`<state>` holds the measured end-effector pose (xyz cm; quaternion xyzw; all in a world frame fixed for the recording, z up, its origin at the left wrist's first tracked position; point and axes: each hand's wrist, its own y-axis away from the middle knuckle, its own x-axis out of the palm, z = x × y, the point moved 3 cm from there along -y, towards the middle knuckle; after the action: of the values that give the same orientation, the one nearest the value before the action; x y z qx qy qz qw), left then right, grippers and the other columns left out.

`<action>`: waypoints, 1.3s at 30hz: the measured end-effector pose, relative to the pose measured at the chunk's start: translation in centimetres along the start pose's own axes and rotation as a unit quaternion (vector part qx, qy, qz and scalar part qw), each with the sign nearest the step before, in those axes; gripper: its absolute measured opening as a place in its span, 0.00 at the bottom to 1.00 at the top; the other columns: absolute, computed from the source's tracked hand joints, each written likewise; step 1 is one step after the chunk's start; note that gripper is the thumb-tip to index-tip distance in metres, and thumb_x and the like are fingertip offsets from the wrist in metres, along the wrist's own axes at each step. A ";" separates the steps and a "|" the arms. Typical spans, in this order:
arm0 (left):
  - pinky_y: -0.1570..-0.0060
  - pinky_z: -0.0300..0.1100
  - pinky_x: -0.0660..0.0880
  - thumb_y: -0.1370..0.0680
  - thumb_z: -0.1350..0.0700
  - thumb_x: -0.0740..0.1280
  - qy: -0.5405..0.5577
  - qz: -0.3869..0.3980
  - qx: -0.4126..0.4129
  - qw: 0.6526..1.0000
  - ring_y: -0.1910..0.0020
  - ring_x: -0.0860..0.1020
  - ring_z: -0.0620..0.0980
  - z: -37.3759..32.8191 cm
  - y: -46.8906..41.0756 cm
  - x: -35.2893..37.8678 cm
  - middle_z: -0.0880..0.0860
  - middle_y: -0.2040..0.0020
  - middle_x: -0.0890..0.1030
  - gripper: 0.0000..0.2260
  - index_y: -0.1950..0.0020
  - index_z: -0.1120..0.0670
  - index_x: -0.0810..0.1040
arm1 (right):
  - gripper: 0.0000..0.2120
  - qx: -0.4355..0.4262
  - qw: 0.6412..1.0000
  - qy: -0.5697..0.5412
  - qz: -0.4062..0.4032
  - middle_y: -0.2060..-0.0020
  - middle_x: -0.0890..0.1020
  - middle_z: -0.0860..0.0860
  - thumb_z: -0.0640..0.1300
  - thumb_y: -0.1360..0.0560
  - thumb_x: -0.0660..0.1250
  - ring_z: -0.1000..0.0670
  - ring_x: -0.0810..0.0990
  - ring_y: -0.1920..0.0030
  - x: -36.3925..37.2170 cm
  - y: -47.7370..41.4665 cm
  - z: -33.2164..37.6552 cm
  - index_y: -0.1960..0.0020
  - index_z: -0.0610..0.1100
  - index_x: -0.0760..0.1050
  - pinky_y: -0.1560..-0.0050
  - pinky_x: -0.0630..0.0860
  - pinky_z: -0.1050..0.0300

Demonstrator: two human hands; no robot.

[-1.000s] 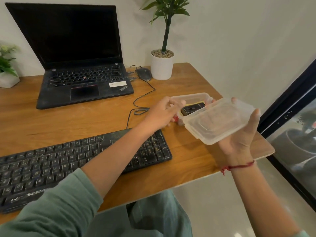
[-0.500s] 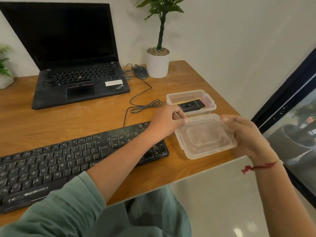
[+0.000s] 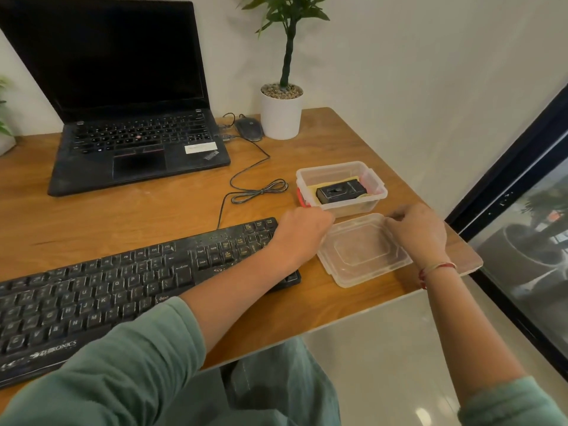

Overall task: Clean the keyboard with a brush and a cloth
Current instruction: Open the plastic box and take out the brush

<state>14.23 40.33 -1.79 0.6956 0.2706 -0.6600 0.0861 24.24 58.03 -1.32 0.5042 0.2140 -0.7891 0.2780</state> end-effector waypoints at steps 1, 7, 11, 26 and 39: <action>0.67 0.45 0.70 0.20 0.59 0.63 0.003 -0.008 0.002 1.000 0.56 0.81 0.56 0.2 0.1 -0.1 0.53 0.54 0.81 0.03 0.49 0.53 0.76 | 0.08 -0.001 1.000 -0.001 -0.010 0.61 0.81 0.51 0.46 0.23 0.65 0.50 0.78 0.63 -0.1 -0.1 0.0 0.53 0.47 0.82 0.64 0.76 0.57; 0.76 0.38 0.64 0.22 0.51 0.66 0.057 -0.159 -0.013 0.986 0.67 0.78 0.51 2.7 0.5 -1.7 0.50 0.61 0.78 0.07 0.56 0.53 0.78 | 0.07 -0.115 0.983 -0.105 -0.093 0.58 0.81 0.50 0.43 0.25 0.66 0.53 0.77 0.62 -2.5 -1.6 3.2 0.53 0.43 0.83 0.62 0.73 0.60; 0.73 0.41 0.68 0.25 0.49 0.70 0.068 -0.166 -0.028 0.983 0.58 0.76 0.51 3.7 0.0 -2.3 0.51 0.54 0.77 0.09 0.50 0.53 0.80 | 0.08 -0.201 0.974 -0.049 -0.090 0.55 0.82 0.47 0.40 0.26 0.66 0.48 0.79 0.56 -3.5 -3.6 6.6 0.50 0.45 0.83 0.52 0.77 0.52; 0.48 0.47 0.69 0.23 0.41 0.65 0.073 -0.091 -0.064 0.991 0.46 0.72 0.52 4.0 -1.1 -2.3 0.48 0.50 0.79 0.13 0.48 0.48 0.83 | 0.25 -0.326 0.879 0.242 0.250 0.41 0.78 0.50 0.38 0.30 0.73 0.53 0.70 0.48 0.5 -7.4 11.7 0.34 0.50 0.74 0.44 0.70 0.56; 0.59 0.46 0.75 0.24 0.38 0.65 0.178 -0.092 -0.103 0.974 0.55 0.76 0.45 4.8 -0.2 -4.1 0.45 0.59 0.81 0.15 0.56 0.48 0.82 | 0.24 -0.443 0.885 0.038 0.138 0.49 0.79 0.56 0.53 0.31 0.70 0.54 0.74 0.50 -5.4 -4.0 13.5 0.36 0.52 0.74 0.49 0.72 0.61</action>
<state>10.08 37.10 1.68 0.7614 0.4115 -0.4987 0.0466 14.32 53.85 9.31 0.3827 0.4805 -0.5457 0.5700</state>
